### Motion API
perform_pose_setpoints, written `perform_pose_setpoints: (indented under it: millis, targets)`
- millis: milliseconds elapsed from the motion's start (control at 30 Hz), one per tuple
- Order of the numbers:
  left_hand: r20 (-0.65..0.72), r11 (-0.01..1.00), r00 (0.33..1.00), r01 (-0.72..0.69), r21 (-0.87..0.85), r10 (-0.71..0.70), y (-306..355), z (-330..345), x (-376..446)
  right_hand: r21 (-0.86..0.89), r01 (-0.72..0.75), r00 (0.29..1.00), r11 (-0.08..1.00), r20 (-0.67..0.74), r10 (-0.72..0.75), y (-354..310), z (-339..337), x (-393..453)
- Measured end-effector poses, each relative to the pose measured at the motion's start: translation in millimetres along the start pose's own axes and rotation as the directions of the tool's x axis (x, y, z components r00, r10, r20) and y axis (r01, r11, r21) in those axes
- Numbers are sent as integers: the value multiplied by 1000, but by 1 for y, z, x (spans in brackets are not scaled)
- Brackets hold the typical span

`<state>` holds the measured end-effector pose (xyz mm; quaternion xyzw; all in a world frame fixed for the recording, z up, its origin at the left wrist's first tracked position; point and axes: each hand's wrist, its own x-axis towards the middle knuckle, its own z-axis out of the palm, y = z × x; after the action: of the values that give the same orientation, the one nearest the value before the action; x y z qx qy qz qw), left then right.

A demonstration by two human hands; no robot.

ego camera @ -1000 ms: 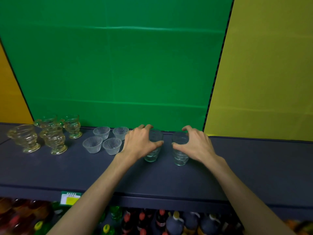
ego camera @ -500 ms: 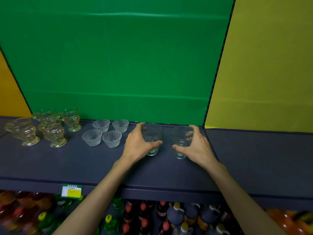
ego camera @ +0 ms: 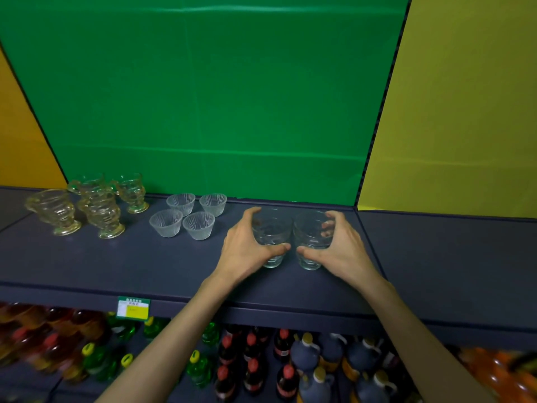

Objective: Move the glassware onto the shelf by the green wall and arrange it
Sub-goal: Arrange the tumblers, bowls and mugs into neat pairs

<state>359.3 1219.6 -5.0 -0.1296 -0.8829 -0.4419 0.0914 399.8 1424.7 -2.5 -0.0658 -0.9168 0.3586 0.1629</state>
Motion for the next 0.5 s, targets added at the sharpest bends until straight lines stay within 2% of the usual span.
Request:
perform_pose_setpoints:
  millis: [300, 500]
  targets:
    - [11, 999, 1000, 29, -14, -29, 4, 2, -9, -14, 1, 999, 1000, 34, 0, 0, -7, -9]
    - [55, 988, 998, 6, 154, -14, 6, -15, -13, -129, 80, 996, 988, 52, -74, -8, -19, -12]
